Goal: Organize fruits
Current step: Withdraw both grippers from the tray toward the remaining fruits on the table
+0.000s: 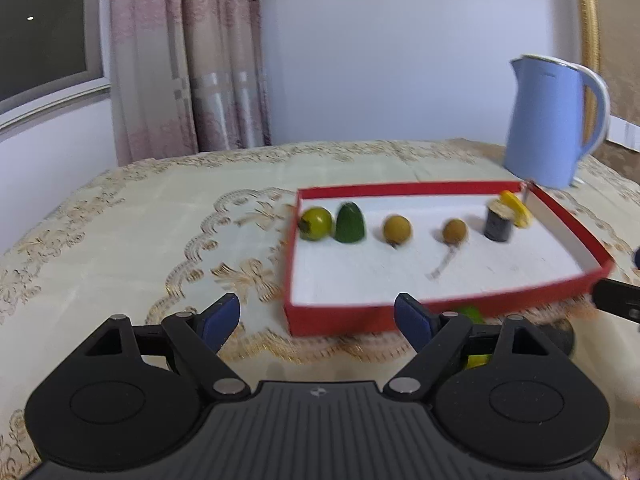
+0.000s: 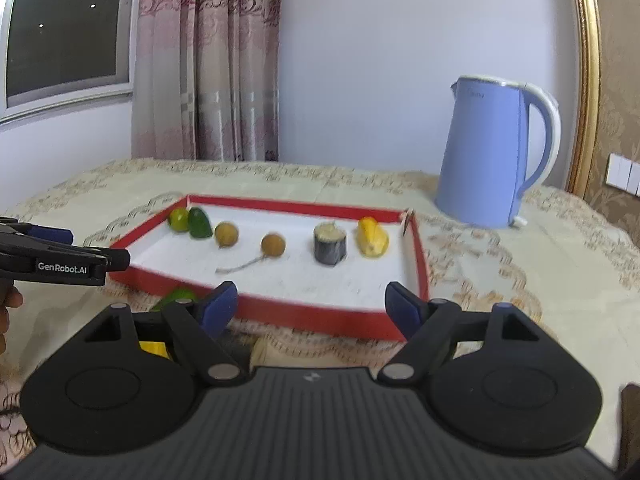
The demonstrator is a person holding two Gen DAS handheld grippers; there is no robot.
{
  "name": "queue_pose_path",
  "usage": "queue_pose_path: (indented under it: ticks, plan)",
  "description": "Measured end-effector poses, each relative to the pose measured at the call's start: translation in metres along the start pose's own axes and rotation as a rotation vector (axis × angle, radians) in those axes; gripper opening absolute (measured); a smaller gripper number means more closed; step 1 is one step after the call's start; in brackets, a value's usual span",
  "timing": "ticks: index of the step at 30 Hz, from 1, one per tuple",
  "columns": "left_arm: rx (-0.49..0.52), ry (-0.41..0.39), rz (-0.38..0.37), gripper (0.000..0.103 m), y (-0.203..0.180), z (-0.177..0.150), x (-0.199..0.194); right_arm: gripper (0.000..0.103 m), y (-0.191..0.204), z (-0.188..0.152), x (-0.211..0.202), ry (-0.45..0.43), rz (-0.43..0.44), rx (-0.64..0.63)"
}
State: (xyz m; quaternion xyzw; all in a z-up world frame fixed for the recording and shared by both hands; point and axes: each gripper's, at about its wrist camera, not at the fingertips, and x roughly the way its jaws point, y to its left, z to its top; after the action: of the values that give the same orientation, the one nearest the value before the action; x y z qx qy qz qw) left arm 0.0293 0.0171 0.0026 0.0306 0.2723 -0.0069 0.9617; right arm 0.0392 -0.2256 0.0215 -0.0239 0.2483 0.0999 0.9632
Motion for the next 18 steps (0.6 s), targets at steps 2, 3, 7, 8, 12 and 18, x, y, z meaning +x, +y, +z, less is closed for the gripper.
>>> queue_pose_path:
  ticks: [2,3,7,8,12,18]
  plan:
    - [0.014,0.002,-0.021,0.085,-0.003,-0.005,-0.006,0.079,0.002,-0.002,0.000,0.006,0.003,-0.013]
    - [0.024,0.001,-0.037,0.085,-0.004,-0.007,-0.009,0.079,0.004,-0.003,0.000,0.008,0.005,-0.019]
    - [0.088,0.005,-0.124,0.085,-0.015,-0.016,-0.019,0.083,0.009,-0.004,-0.001,0.011,0.007,-0.043]
    - [0.107,0.002,-0.140,0.085,-0.018,-0.018,-0.021,0.083,0.010,-0.005,-0.001,0.011,0.001,-0.053]
    - [0.194,-0.030,-0.179,0.085,-0.034,-0.028,-0.030,0.083,0.014,-0.005,-0.001,0.010,-0.012,-0.073]
    - [0.257,-0.049,-0.263,0.085,-0.045,-0.031,-0.033,0.085,0.009,-0.007,-0.001,0.012,-0.014,-0.061]
